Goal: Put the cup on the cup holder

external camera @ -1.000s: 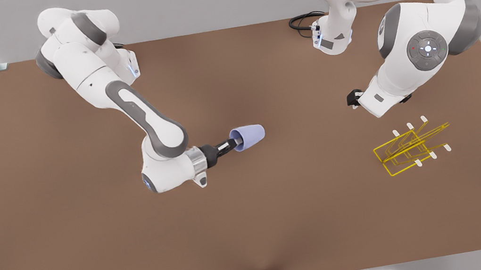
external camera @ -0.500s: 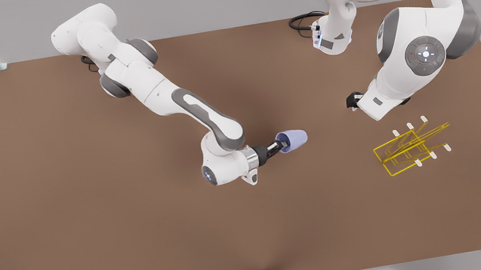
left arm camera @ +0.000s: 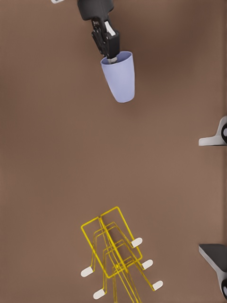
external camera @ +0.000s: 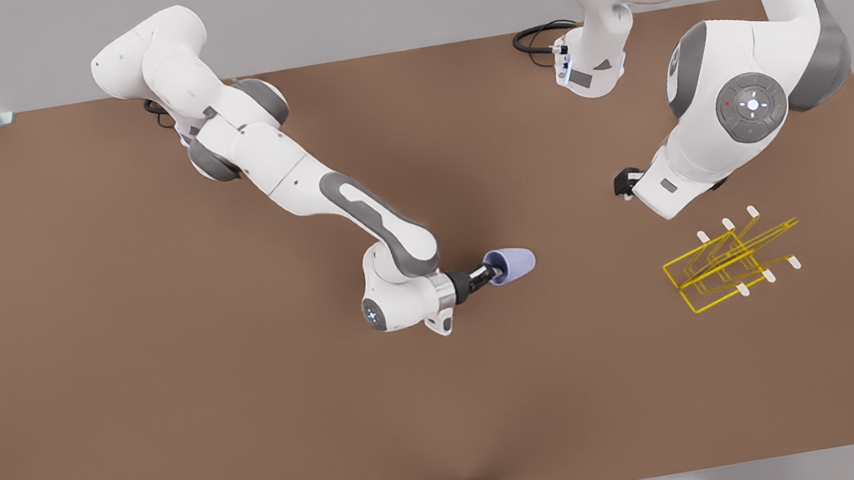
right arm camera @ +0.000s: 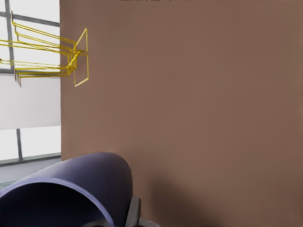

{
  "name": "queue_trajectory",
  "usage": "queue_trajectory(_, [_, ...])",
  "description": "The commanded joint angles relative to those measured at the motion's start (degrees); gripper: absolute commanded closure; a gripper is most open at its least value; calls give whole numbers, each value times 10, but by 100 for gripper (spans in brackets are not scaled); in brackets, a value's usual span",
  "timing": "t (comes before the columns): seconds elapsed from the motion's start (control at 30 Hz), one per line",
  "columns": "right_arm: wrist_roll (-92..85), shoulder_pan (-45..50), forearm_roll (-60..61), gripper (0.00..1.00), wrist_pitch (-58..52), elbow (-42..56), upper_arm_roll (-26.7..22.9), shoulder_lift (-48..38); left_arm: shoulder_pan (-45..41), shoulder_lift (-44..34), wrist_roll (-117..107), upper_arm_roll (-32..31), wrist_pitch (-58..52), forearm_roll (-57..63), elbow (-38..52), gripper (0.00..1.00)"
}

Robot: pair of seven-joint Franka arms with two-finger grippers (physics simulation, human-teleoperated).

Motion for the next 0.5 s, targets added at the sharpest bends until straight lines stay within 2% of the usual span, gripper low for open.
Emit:
queue_trajectory(0.0, [-56, 6, -4, 79, 9, -1, -6, 0, 0, -1, 0, 0, 0, 1, 0, 0])
queue_trajectory(0.33, [-67, 12, -4, 79, 12, -2, -22, 10, 0, -1, -1, 0, -1, 1, 0, 0])
queue_trajectory(0.37, [-66, 12, -4, 58, 12, -3, -22, 10, 0, -1, -1, 0, -1, 1, 0, 0])
queue_trajectory(0.4, [-60, 12, -4, 33, 12, -2, -22, 11, 0, -1, -1, 0, 0, 1, 0, 0])
queue_trajectory(0.43, [-60, 11, -4, 2, 12, -3, -22, 11, 0, -1, -1, 0, 0, 1, 0, 0])
queue_trajectory(0.47, [-59, 10, -3, 0, 12, -3, -22, 10, 0, -1, -1, 0, 0, 1, 0, 0])
